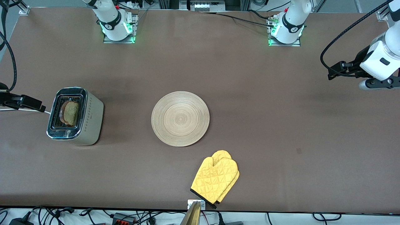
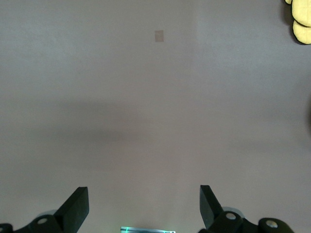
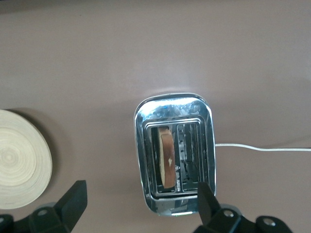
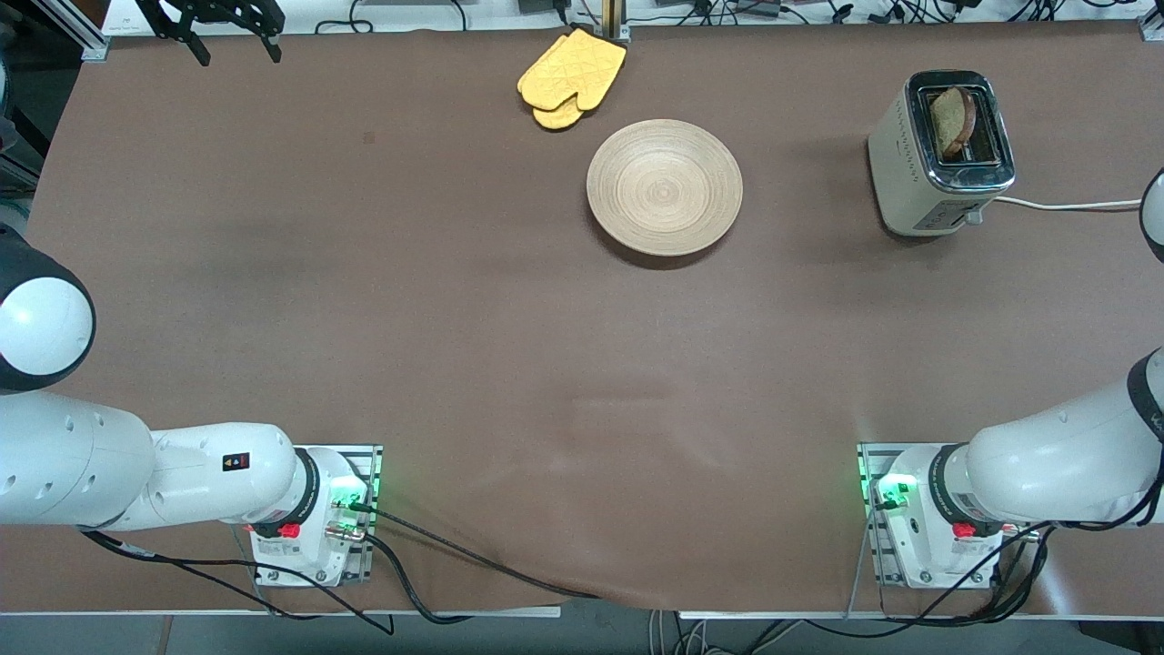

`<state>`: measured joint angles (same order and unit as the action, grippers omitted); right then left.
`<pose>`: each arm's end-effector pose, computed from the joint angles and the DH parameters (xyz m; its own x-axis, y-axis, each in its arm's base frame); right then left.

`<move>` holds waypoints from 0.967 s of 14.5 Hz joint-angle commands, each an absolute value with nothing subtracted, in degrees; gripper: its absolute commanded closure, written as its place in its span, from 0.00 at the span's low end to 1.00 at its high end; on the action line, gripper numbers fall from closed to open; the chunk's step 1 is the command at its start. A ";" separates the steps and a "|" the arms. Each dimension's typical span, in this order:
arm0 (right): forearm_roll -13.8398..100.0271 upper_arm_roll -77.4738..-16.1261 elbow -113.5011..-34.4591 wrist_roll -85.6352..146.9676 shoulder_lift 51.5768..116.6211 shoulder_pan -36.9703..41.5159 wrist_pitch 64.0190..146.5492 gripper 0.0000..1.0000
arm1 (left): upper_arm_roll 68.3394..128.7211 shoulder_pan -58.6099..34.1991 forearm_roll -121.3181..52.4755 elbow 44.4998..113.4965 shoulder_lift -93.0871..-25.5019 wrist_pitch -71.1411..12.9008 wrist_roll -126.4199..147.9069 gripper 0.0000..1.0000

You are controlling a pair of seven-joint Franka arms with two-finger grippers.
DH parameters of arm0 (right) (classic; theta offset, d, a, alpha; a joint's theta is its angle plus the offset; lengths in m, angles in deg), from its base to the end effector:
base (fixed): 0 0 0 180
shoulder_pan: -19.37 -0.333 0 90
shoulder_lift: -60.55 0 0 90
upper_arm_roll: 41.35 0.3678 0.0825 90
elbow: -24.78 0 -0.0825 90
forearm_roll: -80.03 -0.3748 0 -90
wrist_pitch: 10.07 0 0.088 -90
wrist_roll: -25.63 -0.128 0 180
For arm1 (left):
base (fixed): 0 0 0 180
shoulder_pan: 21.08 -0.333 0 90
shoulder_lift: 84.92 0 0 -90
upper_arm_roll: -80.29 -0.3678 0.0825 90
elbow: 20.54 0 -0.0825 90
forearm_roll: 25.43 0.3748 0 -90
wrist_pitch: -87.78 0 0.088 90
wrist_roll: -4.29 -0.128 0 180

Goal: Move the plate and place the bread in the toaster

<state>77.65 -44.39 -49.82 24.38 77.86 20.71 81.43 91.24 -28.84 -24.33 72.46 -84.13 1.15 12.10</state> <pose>0.6514 -0.0388 0.6012 0.9953 -0.0969 -0.0073 -0.0971 -0.9950 -0.0256 0.5376 -0.0266 0.6194 0.9893 0.0818 -0.1210 0.0783 -0.9964 -0.0333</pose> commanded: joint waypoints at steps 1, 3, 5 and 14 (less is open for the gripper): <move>78.00 -43.81 -55.71 25.55 72.78 20.95 80.98 0.00 | 90.84 -28.73 -24.29 73.68 -85.71 1.47 11.76 0.00; 78.44 -43.81 -62.99 25.55 67.78 20.87 83.25 0.00 | 90.84 -28.73 -24.29 73.68 -85.71 1.47 11.76 0.00; 79.15 -43.72 -68.72 25.90 63.38 20.87 84.06 0.00 | 90.84 -28.73 -24.29 73.68 -85.71 1.47 11.76 0.00; 80.12 -43.64 -75.77 28.18 58.44 20.95 87.92 0.00 | 90.84 -28.73 -24.29 73.68 -85.71 1.47 11.76 0.00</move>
